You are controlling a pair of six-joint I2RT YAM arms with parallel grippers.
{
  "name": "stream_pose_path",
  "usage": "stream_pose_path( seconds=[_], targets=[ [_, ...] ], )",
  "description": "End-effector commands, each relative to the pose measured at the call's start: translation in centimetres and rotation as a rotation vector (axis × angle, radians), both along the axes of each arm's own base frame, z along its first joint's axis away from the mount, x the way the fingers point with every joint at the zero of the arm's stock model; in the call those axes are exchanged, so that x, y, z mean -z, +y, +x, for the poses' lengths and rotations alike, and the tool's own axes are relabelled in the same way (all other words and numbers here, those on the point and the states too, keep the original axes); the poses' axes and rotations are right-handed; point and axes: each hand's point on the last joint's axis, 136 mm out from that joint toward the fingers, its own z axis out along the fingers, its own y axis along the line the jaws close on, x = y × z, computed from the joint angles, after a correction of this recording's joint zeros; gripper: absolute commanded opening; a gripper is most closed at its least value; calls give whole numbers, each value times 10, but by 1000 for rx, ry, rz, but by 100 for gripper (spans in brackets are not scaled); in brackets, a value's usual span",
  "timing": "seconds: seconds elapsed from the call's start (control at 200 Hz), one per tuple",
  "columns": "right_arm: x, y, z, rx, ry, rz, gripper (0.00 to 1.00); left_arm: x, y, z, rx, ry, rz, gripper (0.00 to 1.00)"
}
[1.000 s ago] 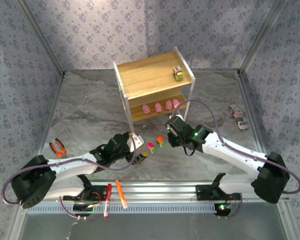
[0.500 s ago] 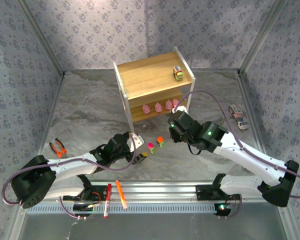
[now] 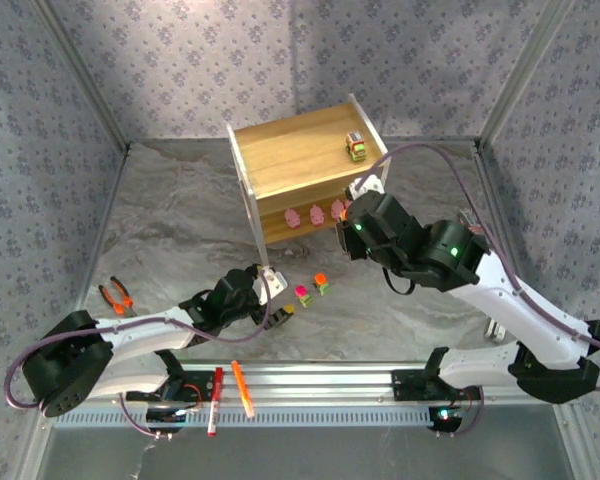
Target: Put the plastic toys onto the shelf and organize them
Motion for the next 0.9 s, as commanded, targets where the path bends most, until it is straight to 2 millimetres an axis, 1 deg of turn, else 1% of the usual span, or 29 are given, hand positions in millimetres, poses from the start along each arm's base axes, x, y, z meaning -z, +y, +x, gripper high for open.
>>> stream_pose_path(
  seconds=[0.0,0.135,0.315,0.415,0.555,0.65,0.895],
  targets=[
    [-16,1,5,-17,-33,-66,30,-12,-5,1,22,-37,-39,100],
    [-36,17,17,-53,-76,-87,30,-13,-5,1,24,-48,-49,100],
    [-64,30,36,-72,-123,-97,30,-13,-4,0,26,-50,-53,99],
    [-73,35,47,-76,-130,-111,30,-14,-4,0,27,-51,-54,100],
    [-77,42,62,-90,-124,-109,30,-14,-4,-1,31,-57,-60,100],
    [-77,41,74,-82,-112,-111,30,-15,-4,-1,32,-59,-61,100],
    [-65,34,101,-62,-49,-109,30,-15,-4,-1,35,-58,-61,100]
  ],
)
